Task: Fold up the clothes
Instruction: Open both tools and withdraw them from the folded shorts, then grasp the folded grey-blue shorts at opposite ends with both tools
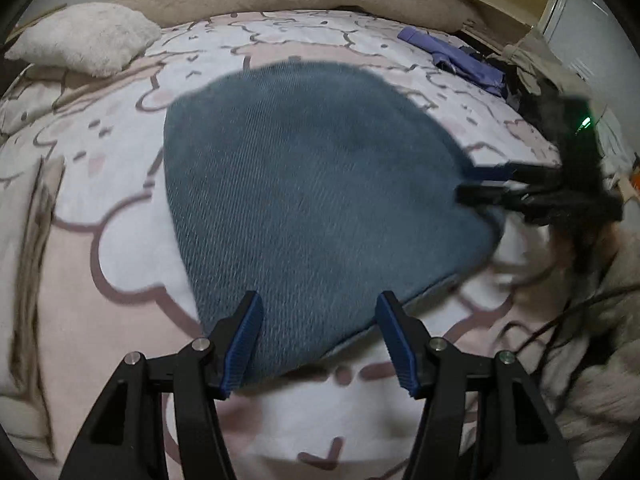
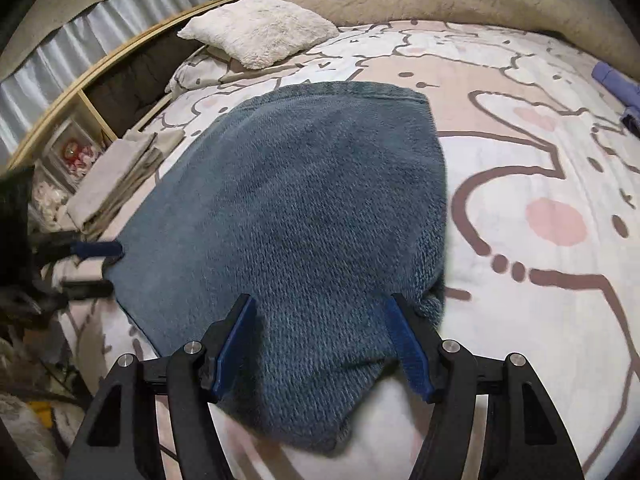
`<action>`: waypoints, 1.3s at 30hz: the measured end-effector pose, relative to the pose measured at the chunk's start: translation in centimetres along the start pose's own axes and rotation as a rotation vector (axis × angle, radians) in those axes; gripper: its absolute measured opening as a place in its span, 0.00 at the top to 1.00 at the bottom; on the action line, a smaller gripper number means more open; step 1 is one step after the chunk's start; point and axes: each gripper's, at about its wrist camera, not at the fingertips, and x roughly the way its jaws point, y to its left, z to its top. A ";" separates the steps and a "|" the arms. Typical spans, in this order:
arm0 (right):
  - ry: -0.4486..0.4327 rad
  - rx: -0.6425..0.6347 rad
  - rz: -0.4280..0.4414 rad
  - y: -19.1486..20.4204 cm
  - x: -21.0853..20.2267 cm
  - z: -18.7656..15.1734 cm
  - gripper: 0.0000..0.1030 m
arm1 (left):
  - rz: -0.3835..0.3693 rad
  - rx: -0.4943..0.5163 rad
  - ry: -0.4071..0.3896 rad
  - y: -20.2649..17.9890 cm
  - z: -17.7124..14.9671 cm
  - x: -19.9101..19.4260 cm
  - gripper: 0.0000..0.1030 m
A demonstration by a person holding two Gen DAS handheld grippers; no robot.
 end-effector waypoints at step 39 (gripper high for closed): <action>-0.038 0.081 -0.468 0.0 -4.9 -11.1 0.32 | 0.842 1.202 -0.093 -7.3 -9.3 6.8 0.43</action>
